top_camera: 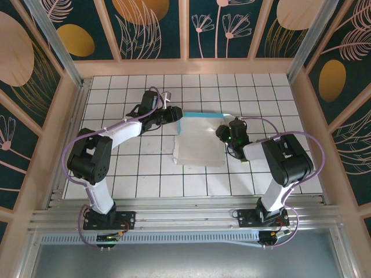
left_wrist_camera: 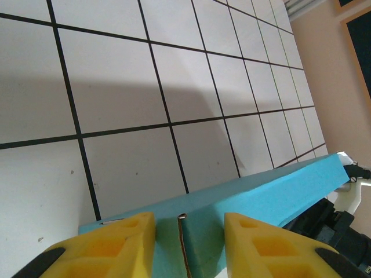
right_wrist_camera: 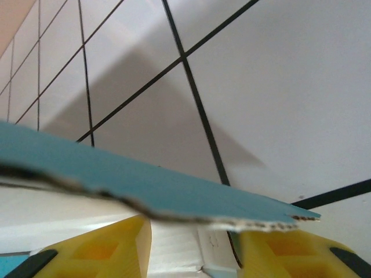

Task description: Fold the paper box

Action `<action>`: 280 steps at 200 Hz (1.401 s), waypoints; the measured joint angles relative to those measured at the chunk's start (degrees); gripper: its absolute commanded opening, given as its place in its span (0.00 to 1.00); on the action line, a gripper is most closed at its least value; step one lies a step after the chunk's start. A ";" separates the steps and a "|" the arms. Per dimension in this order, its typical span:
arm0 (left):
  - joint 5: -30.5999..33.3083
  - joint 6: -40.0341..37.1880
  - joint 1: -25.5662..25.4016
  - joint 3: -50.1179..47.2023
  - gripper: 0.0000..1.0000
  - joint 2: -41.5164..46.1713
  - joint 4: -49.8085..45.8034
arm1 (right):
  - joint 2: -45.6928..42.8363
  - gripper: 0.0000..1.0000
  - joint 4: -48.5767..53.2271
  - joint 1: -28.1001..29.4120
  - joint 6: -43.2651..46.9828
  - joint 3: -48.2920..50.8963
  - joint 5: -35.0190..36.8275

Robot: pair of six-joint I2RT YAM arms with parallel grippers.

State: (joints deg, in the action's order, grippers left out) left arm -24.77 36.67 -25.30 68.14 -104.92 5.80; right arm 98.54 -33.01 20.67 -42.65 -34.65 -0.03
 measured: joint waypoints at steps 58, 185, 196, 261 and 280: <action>0.17 -0.17 -0.02 0.00 0.35 0.00 -0.02 | 1.46 0.40 -5.73 0.17 0.35 0.31 -4.81; 0.96 -0.44 -0.22 0.00 0.35 0.00 -0.02 | -14.49 0.75 0.66 0.42 7.04 2.93 -5.70; 1.05 -0.44 -0.22 0.00 0.35 0.00 0.00 | -18.99 0.86 1.73 -0.37 9.68 4.11 -4.70; 1.07 -0.42 -0.22 0.00 0.35 0.00 0.04 | -21.97 0.87 10.32 -12.37 34.29 1.81 -11.82; 1.07 -0.42 -0.22 0.00 0.35 0.00 0.04 | -16.68 0.77 12.09 -12.46 39.30 -2.10 -15.06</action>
State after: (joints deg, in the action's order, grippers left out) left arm -23.70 36.25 -25.52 68.14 -104.92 5.85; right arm 81.87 -20.93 8.21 -3.36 -36.75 -15.09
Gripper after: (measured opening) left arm 0.354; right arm 0.834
